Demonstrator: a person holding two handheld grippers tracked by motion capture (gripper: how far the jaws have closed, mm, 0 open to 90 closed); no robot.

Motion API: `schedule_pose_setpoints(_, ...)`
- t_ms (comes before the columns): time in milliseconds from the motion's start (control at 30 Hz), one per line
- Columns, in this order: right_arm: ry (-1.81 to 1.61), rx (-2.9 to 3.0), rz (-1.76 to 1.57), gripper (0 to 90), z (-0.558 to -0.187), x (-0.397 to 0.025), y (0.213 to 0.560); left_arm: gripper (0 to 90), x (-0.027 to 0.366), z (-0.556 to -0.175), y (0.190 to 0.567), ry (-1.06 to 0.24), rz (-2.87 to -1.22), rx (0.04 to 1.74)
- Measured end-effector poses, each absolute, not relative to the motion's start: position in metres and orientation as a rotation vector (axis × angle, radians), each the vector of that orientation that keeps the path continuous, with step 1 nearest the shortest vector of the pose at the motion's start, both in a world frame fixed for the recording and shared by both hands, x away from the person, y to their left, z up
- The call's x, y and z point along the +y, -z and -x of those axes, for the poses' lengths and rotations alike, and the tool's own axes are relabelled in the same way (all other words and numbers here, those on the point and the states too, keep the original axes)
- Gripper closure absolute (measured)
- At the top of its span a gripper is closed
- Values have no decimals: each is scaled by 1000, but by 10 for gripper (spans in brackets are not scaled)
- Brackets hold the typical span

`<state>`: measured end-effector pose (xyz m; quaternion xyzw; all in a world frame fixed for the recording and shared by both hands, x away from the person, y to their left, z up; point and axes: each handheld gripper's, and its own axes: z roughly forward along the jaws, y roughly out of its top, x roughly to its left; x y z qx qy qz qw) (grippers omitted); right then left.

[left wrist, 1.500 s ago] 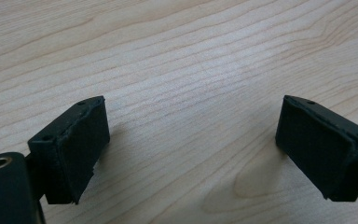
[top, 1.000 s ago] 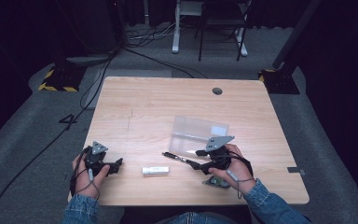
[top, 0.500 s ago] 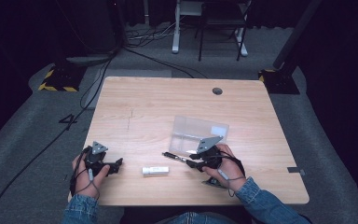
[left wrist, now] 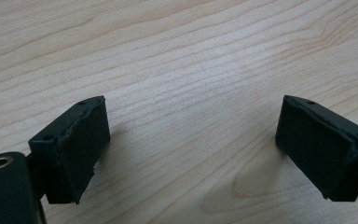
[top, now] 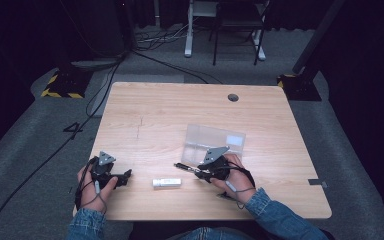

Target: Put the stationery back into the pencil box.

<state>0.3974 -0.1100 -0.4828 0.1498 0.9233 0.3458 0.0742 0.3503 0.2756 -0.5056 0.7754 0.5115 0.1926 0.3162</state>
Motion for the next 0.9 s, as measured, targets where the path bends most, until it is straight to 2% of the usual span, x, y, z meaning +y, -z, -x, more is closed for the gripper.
schedule_pose_setpoints(267,-1028,2777,-437,707,-401,-106,487,102,276,-350,506,-507,-2042,1347)
schedule_pose_setpoints(433,-1037,2794,-453,787,-403,-105,488,102,276,-350,506,-507,-2043,1346)
schedule_pose_setpoints(900,-1042,2769,-356,798,-399,-104,482,101,276,-350,506,-506,-2042,1346)
